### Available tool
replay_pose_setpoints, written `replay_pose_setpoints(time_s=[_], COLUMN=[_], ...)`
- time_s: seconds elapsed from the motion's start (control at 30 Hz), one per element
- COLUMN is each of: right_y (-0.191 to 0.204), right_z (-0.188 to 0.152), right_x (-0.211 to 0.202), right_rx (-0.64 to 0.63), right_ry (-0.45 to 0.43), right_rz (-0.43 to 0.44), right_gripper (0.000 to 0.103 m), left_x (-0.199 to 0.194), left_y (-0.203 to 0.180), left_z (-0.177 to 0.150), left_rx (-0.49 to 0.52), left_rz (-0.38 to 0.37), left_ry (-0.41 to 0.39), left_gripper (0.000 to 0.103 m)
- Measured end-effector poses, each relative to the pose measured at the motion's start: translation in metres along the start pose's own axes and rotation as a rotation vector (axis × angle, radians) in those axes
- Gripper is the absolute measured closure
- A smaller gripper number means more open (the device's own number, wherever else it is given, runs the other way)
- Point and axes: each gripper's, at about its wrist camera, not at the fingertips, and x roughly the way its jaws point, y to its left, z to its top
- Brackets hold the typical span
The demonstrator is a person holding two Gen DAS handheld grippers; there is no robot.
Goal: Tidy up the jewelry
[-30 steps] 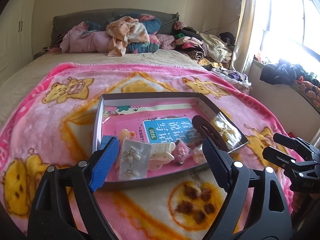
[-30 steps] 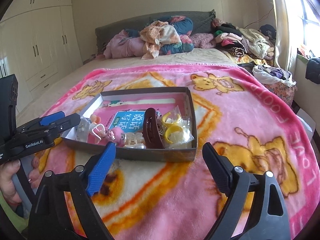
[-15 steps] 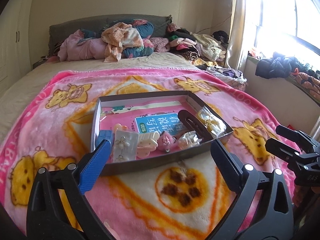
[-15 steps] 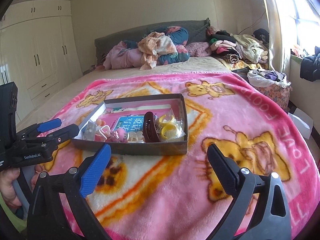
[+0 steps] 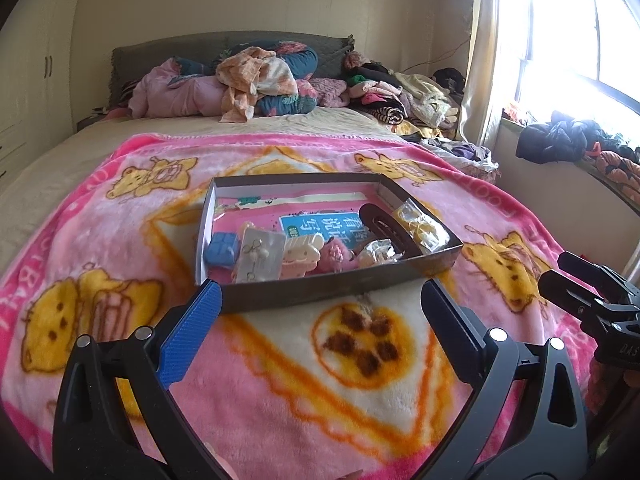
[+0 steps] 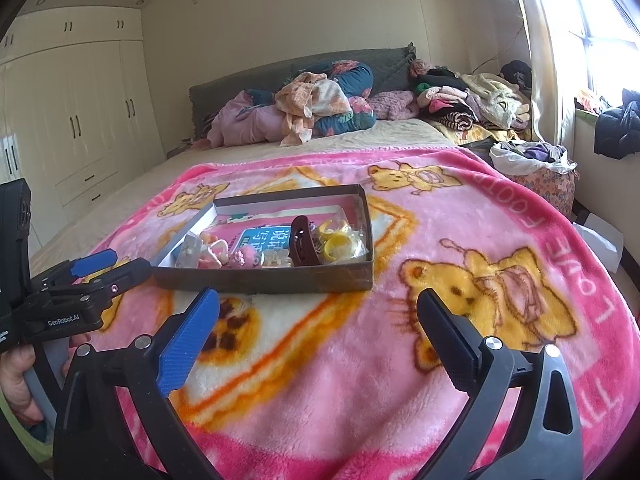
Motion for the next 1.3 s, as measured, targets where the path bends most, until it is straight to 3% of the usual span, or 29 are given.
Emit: replay_pose_setpoints(time_s=[0.4,0.73,1.3], right_y=[0.002,0.012,0.012], right_z=[-0.018,-0.033,-0.038], right_x=[-0.015,-0.036,-0.040], right_rx=[-0.006,-0.057,-0.073], right_ry=[-0.042,-0.137,-0.136], right_rz=[-0.018,-0.031,-0.044], right_gripper=[0.007,0.006,0.006], left_x=[-0.013,-0.024,-0.032], left_y=[0.004,-0.003,-0.014], left_z=[-0.018,-0.030,-0.038], left_rx=[-0.012,-0.017,-0.010], left_rz=[0.025,0.022,-0.001], left_ry=[-0.026,-0.079,-0.105], left_gripper=[0.012,0.012,0.011])
